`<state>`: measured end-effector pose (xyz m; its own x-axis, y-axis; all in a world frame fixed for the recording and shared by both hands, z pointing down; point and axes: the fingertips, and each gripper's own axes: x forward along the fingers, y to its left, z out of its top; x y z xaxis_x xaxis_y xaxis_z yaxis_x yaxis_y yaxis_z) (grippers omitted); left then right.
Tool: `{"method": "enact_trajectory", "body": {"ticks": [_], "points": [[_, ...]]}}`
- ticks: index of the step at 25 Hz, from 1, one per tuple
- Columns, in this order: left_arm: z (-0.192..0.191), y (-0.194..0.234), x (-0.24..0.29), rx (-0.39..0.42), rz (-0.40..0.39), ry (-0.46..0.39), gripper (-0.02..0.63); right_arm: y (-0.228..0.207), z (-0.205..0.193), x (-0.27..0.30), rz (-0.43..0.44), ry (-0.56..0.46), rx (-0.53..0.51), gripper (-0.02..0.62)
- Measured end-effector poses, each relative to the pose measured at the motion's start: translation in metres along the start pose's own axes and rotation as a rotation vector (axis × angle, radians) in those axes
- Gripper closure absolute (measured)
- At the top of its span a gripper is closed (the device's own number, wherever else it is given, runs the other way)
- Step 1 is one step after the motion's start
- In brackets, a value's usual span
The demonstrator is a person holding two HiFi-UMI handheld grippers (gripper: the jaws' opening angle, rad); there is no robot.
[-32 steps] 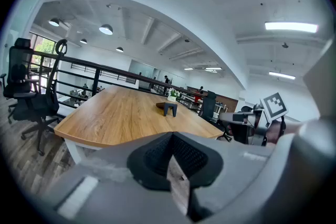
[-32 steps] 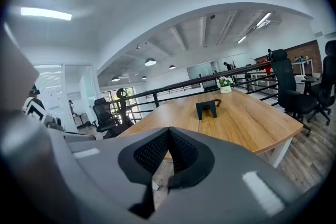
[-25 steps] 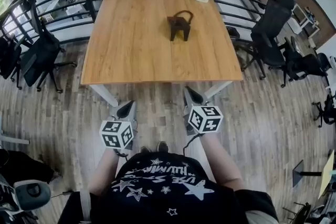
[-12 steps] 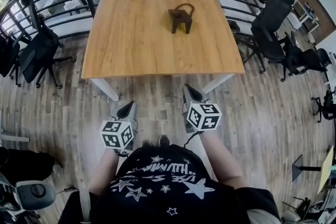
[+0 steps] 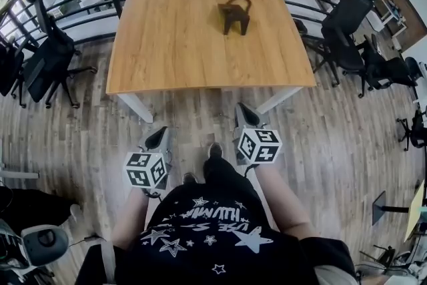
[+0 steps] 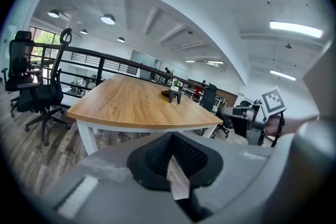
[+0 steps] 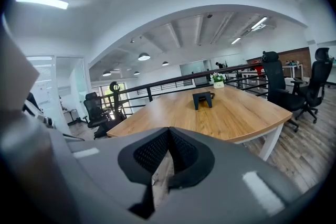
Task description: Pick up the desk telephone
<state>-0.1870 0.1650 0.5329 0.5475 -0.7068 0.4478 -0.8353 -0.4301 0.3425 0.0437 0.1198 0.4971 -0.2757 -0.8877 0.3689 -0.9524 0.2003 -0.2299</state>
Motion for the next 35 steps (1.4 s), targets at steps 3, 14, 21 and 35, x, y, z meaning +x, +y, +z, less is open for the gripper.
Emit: {"method": "enact_trajectory", "body": {"ticks": [3,14,21,35], "points": [[0.001,0.007,0.007,-0.011,0.012,0.008,0.604,-0.010,0.002,0.011,-0.028,-0.003,0.023,0.594],[0.039,0.029,0.074,-0.001,0.065,0.024,0.605,-0.051,0.015,0.106,-0.021,0.066,0.105,0.594],[0.078,0.044,0.146,-0.018,0.085,0.015,0.605,-0.097,0.046,0.176,-0.015,0.071,0.170,0.594],[0.127,0.058,0.235,-0.033,0.154,0.027,0.605,-0.172,0.079,0.271,0.020,0.095,0.479,0.594]]}}
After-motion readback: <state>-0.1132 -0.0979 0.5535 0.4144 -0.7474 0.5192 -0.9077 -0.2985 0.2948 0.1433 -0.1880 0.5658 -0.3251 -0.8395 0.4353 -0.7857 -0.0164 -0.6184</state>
